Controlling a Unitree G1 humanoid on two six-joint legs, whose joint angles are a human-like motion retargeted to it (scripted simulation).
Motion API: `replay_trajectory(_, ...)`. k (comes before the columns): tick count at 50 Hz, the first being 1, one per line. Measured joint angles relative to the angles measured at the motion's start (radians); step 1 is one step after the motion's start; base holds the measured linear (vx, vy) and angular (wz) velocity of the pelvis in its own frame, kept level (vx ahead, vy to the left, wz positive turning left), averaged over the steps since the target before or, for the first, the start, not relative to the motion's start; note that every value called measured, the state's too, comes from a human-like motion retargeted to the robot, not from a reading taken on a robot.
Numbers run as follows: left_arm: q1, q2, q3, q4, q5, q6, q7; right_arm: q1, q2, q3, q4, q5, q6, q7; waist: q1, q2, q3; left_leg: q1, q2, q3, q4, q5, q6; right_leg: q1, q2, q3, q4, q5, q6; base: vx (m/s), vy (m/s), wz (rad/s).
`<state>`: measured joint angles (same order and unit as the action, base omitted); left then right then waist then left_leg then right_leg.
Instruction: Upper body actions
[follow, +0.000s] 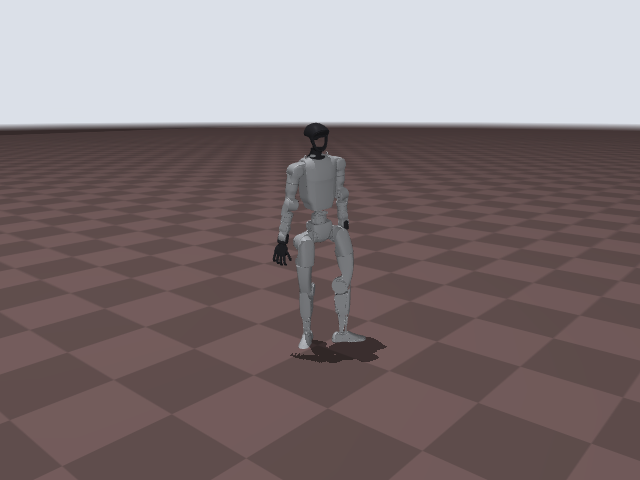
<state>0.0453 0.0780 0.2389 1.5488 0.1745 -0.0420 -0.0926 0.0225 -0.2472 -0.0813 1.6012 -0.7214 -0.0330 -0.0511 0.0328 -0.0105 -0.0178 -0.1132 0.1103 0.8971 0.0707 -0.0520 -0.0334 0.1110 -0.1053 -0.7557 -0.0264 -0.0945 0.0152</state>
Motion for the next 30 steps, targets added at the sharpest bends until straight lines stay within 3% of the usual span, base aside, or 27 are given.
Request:
replay_trajectory(3,0.008,0.014,0.029,0.051,-0.015,0.013,0.021,0.001,0.000,-0.007,-0.003,0.017,-0.008,0.006,-0.025,-0.004,-0.018,0.048,0.010,0.201,0.008,0.022,-0.001,0.010,-0.003,-0.092,-0.007,-0.017,0.008,0.00,0.12,2.25)
replay_trajectory(6,0.019,0.029,0.053,0.081,-0.028,0.031,0.033,0.002,0.009,-0.013,-0.001,0.025,-0.005,0.020,-0.005,-0.017,-0.031,0.087,0.002,0.272,0.028,0.044,0.015,0.018,-0.007,-0.150,-0.012,-0.029,0.016,0.08,0.15,1.64)
replay_trajectory(10,0.042,0.041,0.082,0.089,-0.041,0.049,0.022,-0.002,0.026,-0.003,-0.005,0.015,0.000,0.027,0.036,-0.017,-0.043,0.092,-0.015,0.159,0.057,0.087,0.002,0.029,0.005,-0.207,-0.018,-0.039,0.029,0.13,0.16,1.13)
replay_trajectory(12,0.055,0.040,0.101,0.086,-0.036,0.054,0.016,-0.006,0.034,0.006,-0.015,0.004,-0.003,0.032,0.062,-0.008,-0.046,0.087,-0.039,0.083,0.027,0.045,-0.008,0.037,0.019,-0.220,-0.018,-0.044,0.036,0.18,0.22,0.68)
replay_trajectory(23,0.098,0.047,0.133,0.074,-0.009,0.066,0.002,-0.019,0.084,0.062,-0.077,0.027,-0.054,0.078,0.105,-0.025,-0.063,0.053,-0.136,-0.116,-0.037,0.008,0.070,0.097,-0.003,-0.347,0.026,-0.061,0.090,0.26,0.19,0.66)
replay_trajectory(27,0.085,0.038,0.123,0.054,-0.017,0.064,0.000,-0.017,0.083,0.082,-0.079,0.013,-0.057,0.073,0.110,-0.012,-0.049,0.064,-0.130,-0.162,-0.024,-0.007,0.086,0.129,-0.022,-0.374,0.094,0.003,0.066,0.29,0.17,0.76)
replay_trajectory(30,0.069,0.017,0.112,0.033,-0.020,0.057,-0.006,-0.014,0.073,0.085,-0.080,-0.001,-0.060,0.055,0.092,0.034,-0.044,0.071,-0.094,-0.208,-0.024,-0.007,0.093,0.138,-0.023,-0.391,0.177,0.109,0.005,0.27,0.21,0.99)
